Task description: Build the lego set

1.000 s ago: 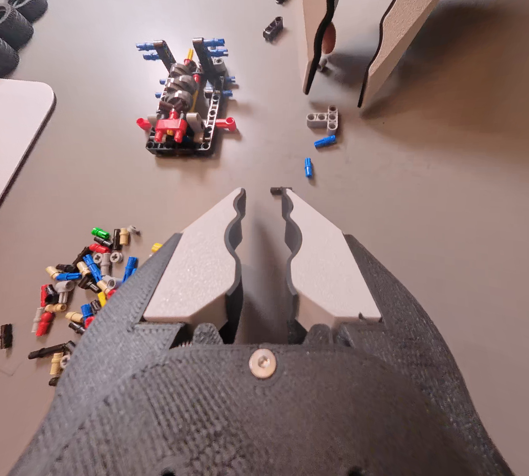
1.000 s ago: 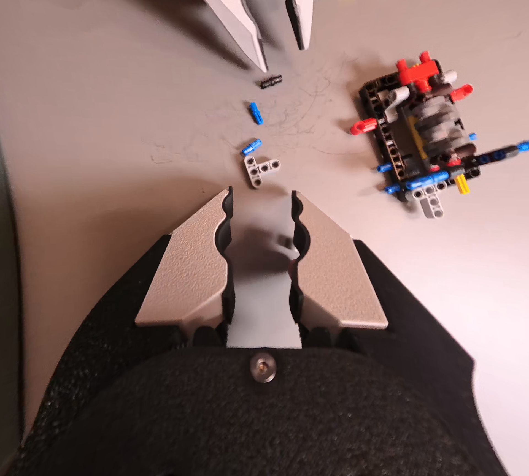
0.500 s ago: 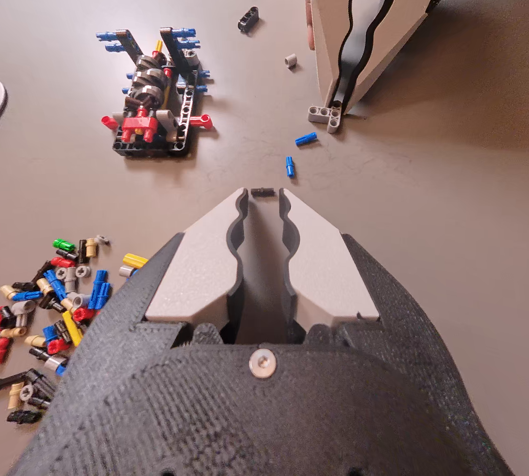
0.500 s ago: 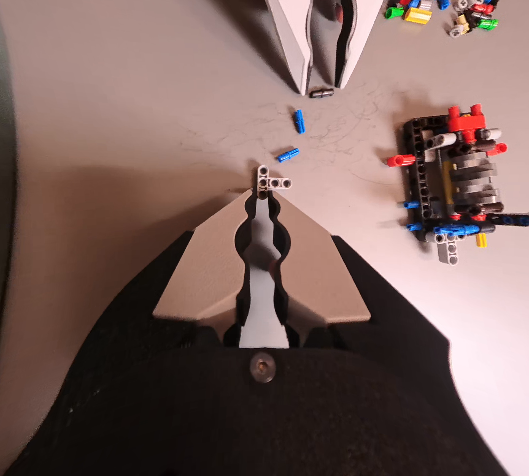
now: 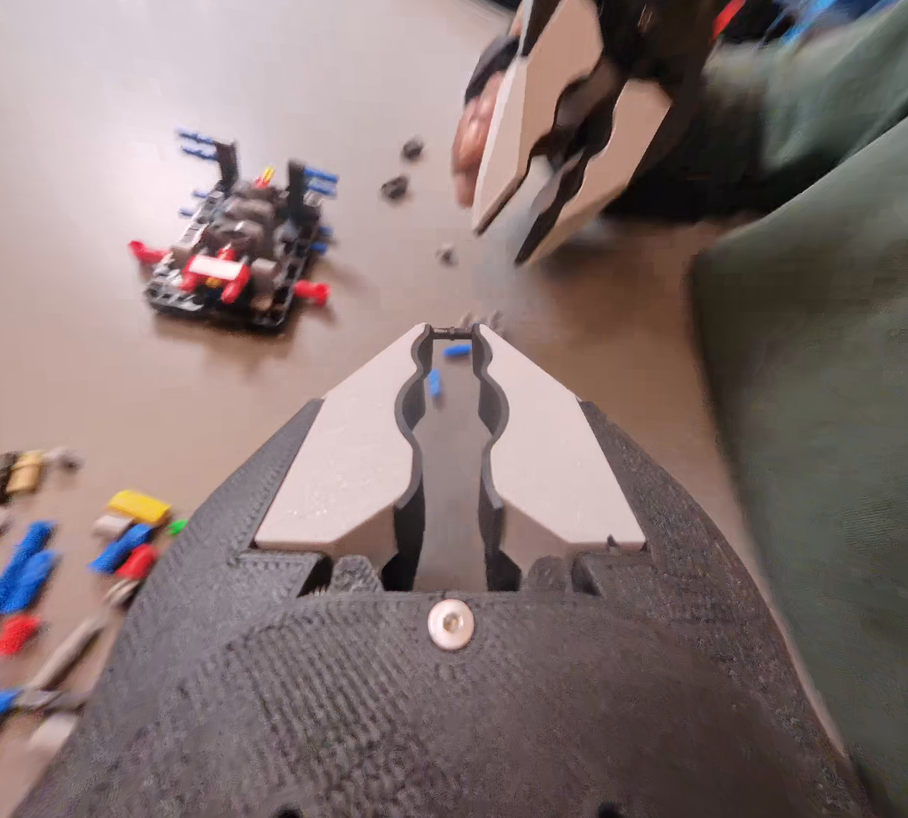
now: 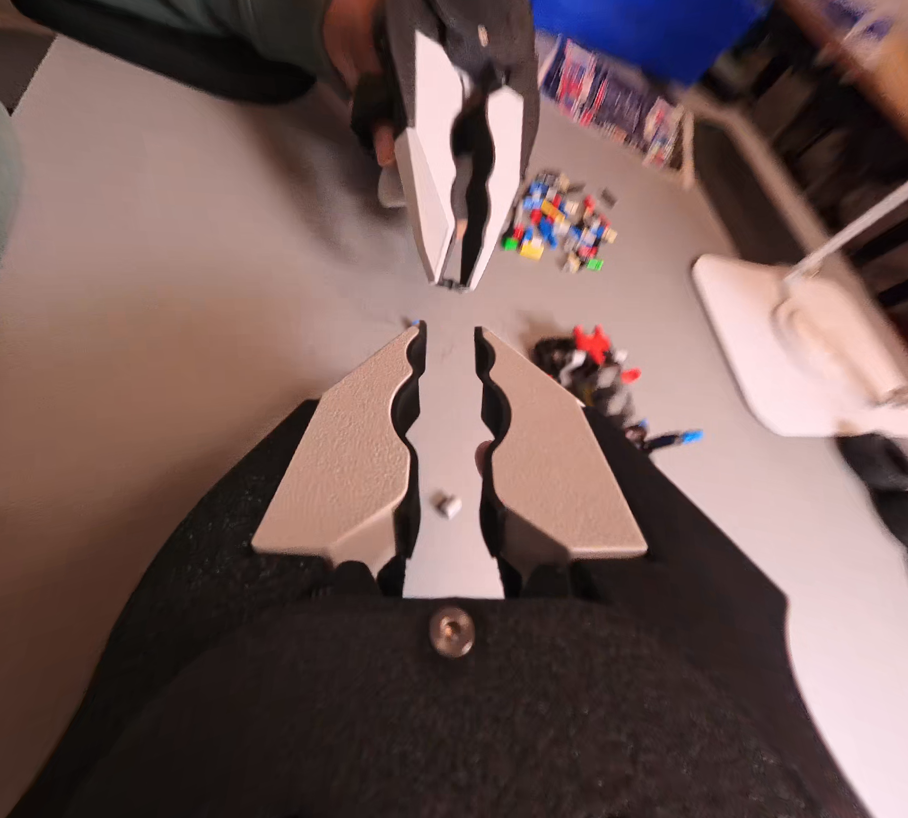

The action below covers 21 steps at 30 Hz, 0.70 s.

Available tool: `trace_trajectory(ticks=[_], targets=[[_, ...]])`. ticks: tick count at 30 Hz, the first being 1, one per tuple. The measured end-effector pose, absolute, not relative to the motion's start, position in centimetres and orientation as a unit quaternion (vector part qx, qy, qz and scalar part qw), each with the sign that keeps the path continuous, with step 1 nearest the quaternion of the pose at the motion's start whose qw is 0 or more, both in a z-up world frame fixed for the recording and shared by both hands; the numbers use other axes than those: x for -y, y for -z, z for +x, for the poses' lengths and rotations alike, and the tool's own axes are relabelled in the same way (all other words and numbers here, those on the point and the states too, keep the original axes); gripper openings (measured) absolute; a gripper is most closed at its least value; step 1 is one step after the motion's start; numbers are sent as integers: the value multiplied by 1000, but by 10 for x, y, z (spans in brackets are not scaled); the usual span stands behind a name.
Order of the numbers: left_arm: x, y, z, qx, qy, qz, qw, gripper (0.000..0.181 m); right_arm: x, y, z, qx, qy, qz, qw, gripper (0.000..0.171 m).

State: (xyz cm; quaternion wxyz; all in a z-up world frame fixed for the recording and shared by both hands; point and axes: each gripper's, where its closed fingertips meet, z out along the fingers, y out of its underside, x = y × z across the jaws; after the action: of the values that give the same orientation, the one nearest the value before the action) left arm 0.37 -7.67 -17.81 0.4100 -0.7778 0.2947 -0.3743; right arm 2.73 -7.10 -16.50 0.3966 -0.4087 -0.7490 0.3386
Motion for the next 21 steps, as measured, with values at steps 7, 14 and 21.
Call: trace_trajectory(ticks=[7, 14, 21], targets=[[87, 144, 30, -180, 581, -714, 347, 14, 94, 145, 22, 760, -315, -297, 485, 17], [87, 145, 37, -167, 592, -713, 337, 14, 95, 145, 23, 761, -312, -296, 485, 3], [88, 130, 34, -237, 532, -693, 425, 18, 91, 129, 25, 643, -538, -425, 341, 3]])
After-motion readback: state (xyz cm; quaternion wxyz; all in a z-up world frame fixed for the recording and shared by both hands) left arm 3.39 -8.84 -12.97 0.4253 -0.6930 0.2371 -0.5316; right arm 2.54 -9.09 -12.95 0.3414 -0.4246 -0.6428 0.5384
